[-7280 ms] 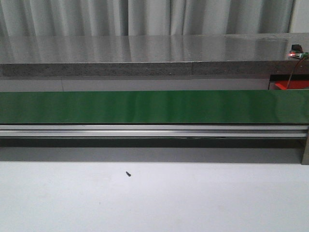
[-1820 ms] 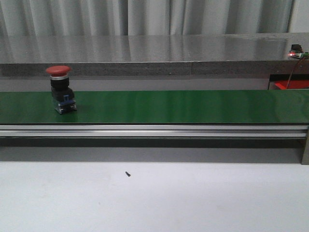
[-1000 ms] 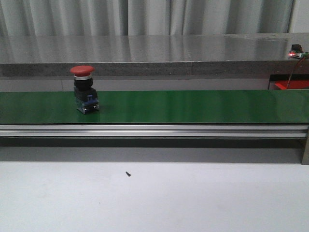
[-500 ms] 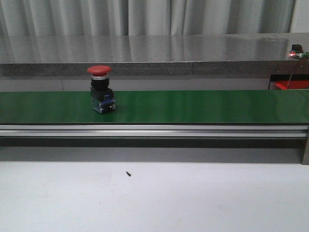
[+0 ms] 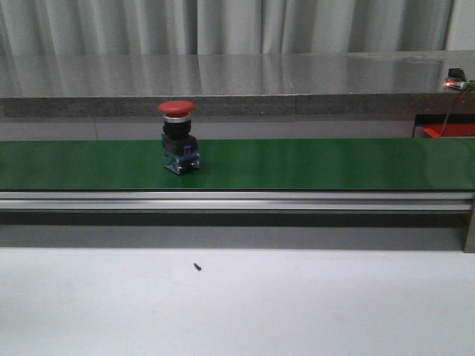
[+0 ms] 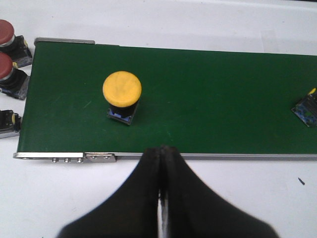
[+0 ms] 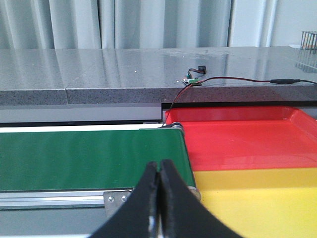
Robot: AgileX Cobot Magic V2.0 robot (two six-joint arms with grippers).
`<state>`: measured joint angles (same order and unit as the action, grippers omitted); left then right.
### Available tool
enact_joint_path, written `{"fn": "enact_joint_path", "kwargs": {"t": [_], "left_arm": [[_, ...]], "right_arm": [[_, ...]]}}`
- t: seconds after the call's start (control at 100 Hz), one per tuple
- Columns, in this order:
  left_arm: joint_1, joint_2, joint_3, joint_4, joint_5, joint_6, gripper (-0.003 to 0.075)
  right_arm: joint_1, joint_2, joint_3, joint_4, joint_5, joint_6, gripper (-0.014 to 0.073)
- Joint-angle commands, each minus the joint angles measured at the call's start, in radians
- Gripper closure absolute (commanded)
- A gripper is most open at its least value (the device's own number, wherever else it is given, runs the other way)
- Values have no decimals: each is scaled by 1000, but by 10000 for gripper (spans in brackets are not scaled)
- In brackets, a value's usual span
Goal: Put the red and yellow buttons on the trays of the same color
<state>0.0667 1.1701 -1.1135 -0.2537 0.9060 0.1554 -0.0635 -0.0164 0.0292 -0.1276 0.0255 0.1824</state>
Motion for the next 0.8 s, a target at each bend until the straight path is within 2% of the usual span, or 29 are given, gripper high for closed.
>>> {"fn": "enact_joint_path", "kwargs": {"t": [0.0,0.24,0.39,0.59,0.66,0.79], "left_arm": [[-11,-88,19,-32,-64,-2,740],[-11,-291,188,-46,-141,-2,740],[-11,-402,277,-46,-189,-2,740],[-11,-466,316,-46,-237,-2,740],[-11,-464,316,-46,-237,-2,740],[-11,-464,316,-46,-237,-2,740]], "right_arm": [[-3,-13,-18,-13,-76,-6,700],[1,-13,-32,-1,-85,-2,700],[5,33,-151,10,84,4,698],[5,222,-380,9,225,3,699],[5,274,-410,9,197,3,700],[7,348,-411,-10,23,3,700]]}}
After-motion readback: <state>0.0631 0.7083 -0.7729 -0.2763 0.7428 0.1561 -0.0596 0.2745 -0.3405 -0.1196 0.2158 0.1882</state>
